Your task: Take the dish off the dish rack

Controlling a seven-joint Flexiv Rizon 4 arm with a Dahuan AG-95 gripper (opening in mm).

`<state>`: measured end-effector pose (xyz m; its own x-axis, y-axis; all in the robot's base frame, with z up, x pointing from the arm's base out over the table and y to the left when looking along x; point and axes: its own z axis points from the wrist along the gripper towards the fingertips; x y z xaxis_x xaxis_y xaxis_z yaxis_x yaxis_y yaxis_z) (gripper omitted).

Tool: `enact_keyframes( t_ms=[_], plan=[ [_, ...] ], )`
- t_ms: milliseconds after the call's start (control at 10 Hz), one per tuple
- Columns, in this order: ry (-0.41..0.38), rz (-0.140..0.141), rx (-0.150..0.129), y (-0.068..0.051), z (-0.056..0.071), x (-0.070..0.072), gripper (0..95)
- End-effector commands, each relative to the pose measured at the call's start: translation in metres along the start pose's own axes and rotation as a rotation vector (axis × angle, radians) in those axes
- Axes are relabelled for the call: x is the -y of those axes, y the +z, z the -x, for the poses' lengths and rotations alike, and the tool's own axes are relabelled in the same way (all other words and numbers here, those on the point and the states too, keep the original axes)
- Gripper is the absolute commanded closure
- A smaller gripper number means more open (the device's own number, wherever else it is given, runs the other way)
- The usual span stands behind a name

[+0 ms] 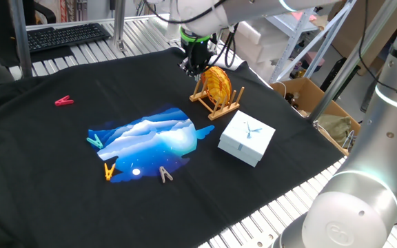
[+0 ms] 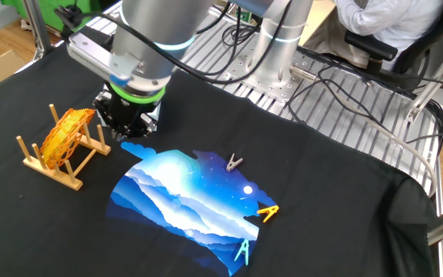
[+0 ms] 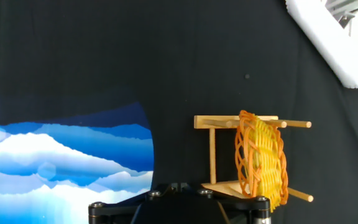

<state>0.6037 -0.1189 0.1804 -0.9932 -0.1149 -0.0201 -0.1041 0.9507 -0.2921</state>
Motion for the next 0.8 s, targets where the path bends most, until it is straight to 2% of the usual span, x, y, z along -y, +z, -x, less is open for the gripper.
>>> enact_keyframes(
  t_ms=[100, 400, 500, 600, 800],
  plan=[
    [0.000, -0.051, -0.001, 0.0009, 0.0010, 0.0002, 95.0],
    [0.035, -0.114, 0.001, 0.0009, 0.0010, 0.0002, 38.0],
    [0.031, -0.132, 0.001, 0.0009, 0.0010, 0.0002, 38.0],
    [0.024, -0.162, 0.011, 0.0013, 0.0015, 0.0003, 19.0],
    [0.020, -0.189, 0.030, 0.0046, 0.0061, 0.0026, 19.0]
  ],
)
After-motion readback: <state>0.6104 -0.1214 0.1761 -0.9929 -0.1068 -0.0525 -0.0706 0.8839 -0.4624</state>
